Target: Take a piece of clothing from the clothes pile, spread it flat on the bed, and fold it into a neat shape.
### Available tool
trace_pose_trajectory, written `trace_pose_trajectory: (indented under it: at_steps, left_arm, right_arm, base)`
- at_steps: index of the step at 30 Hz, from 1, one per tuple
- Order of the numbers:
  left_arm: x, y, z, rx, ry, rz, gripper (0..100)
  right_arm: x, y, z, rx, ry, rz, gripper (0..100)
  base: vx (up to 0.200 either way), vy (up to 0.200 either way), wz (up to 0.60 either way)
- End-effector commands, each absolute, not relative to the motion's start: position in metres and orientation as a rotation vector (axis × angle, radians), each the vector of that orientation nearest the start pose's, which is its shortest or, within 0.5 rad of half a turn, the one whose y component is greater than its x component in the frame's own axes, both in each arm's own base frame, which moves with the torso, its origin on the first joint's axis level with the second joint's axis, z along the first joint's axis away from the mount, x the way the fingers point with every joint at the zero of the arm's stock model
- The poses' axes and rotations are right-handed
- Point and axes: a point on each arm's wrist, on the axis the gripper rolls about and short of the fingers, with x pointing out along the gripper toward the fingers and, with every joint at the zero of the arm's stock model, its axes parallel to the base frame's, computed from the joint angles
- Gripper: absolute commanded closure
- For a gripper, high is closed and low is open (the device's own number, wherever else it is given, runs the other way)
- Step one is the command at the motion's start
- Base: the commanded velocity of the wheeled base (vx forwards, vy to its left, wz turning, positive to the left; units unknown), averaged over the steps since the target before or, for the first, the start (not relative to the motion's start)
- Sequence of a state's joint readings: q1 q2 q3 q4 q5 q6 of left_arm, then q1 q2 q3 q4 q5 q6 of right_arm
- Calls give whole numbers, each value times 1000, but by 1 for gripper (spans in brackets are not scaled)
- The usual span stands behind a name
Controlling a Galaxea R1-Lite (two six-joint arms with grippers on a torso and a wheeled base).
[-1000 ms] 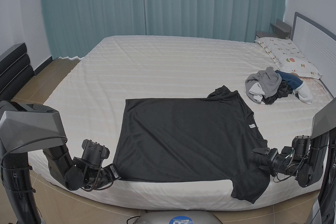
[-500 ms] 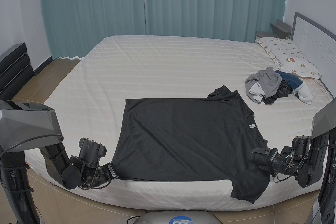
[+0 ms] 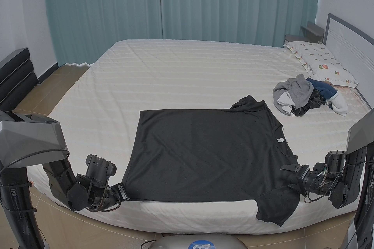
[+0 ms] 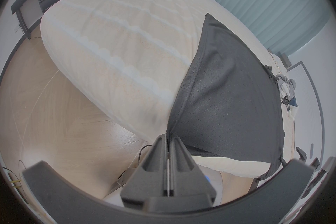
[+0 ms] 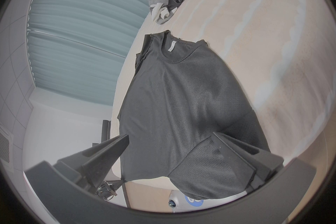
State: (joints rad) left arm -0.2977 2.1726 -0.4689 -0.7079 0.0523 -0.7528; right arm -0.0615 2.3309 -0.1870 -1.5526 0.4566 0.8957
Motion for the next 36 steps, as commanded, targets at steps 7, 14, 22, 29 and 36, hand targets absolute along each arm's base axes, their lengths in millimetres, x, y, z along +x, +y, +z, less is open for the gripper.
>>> trace_pose_trajectory:
  at_steps: [7, 14, 22, 29, 36]
  left_arm:
    - [262, -81, -24, -499, 1040, 163, 100]
    - [263, -81, -23, -504, 1032, 160, 100]
    - [266, -76, -7, -566, 994, 116, 0]
    - [276, -59, 2, -709, 1028, -38, 0]
    - [280, -56, -1, -624, 1043, -216, 0]
  right_arm:
    - [259, -6, -26, 1009, 708, 105, 0]
    - [259, -6, -26, 1009, 708, 105, 0]
    - [259, -6, -25, 1010, 707, 108, 0]
    - [259, -6, -25, 1010, 708, 109, 0]
    - [259, -6, -25, 1010, 708, 109, 0]
  base:
    - [0, 0, 0]
    - [0, 0, 0]
    - [0, 0, 0]
    - [0, 0, 0]
    - [0, 0, 0]
